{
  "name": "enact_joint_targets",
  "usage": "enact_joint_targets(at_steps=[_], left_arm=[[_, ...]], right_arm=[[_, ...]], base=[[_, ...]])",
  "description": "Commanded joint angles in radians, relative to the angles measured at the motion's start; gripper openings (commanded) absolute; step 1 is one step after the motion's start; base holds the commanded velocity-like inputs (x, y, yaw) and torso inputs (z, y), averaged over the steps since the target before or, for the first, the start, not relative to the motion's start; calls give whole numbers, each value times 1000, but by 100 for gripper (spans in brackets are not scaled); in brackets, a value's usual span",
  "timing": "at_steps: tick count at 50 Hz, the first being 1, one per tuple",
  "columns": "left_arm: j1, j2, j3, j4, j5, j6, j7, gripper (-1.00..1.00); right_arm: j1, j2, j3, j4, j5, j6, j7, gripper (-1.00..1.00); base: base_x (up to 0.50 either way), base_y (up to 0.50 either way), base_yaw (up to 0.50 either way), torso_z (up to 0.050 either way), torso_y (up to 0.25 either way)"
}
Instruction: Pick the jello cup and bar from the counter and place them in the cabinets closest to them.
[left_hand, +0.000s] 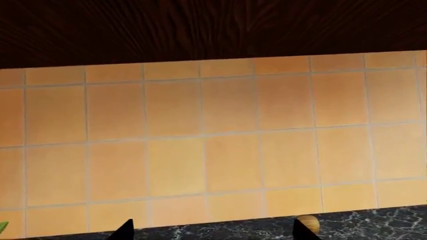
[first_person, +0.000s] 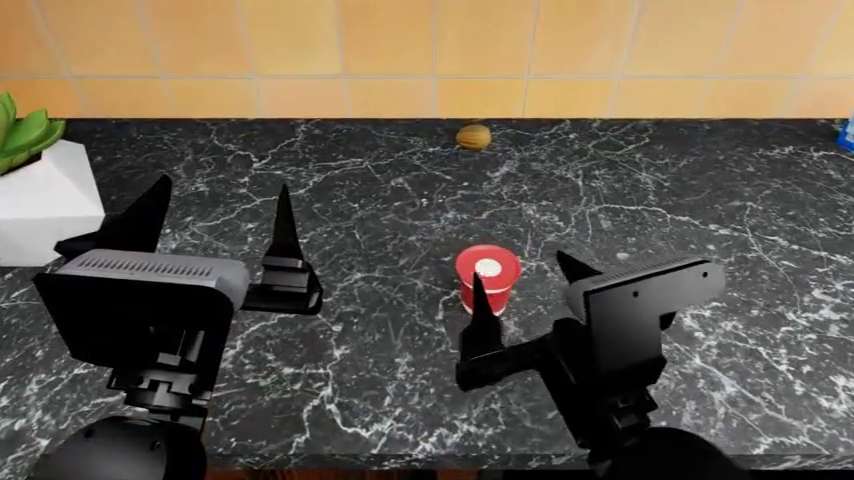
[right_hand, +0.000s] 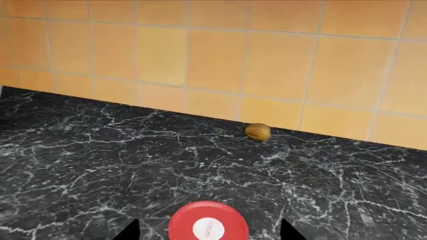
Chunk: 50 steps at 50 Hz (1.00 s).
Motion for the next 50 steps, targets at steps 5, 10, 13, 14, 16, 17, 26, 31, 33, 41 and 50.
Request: enact_joint_targets(at_steps=[5, 10, 13, 14, 16, 17, 26, 31, 33, 41, 50], left_arm=[[0, -7, 2, -1, -13, -1, -7, 100], [1, -10, 4, 3, -19, -3, -7, 100], [0, -11, 7, -1, -20, 0, -8, 100], [1, -12, 8, -2, -20, 2, -8, 100], [1, -12, 9, -8, -21, 6, -8, 100], [1, -13, 9, -8, -21, 6, -8, 100], [0, -16, 15, -1, -28, -1, -13, 100], [-1, -17, 12, 1, -36, -2, -15, 100], [-1, -18, 11, 5, -39, -4, -15, 100], [0, -22, 11, 19, -48, -10, -20, 100], [0, -27, 15, 21, -55, -9, -23, 100]], right_arm=[[30, 16, -69, 57, 6, 85, 8, 100], [32, 12, -62, 75, 4, 79, 16, 100], [35, 10, -63, 97, -2, 70, 20, 100], [36, 8, -62, 107, -3, 66, 20, 100], [37, 5, -68, 132, -4, 57, 15, 100], [38, 4, -75, 149, -8, 48, 14, 100], [58, -13, -93, 252, -19, 6, 4, 100], [92, -21, -119, 312, -28, 11, 2, 100], [101, -23, -125, 333, -33, 8, 3, 100], [144, -36, -145, 407, -43, 8, 5, 100], [180, -49, -158, 486, -54, -18, 4, 100]], base=[[0, 0, 0, 0, 0], [0, 0, 0, 0, 0], [0, 0, 0, 0, 0], [0, 0, 0, 0, 0], [0, 0, 0, 0, 0], [0, 0, 0, 0, 0], [0, 0, 0, 0, 0], [0, 0, 0, 0, 0], [0, 0, 0, 0, 0], [0, 0, 0, 0, 0], [0, 0, 0, 0, 0]])
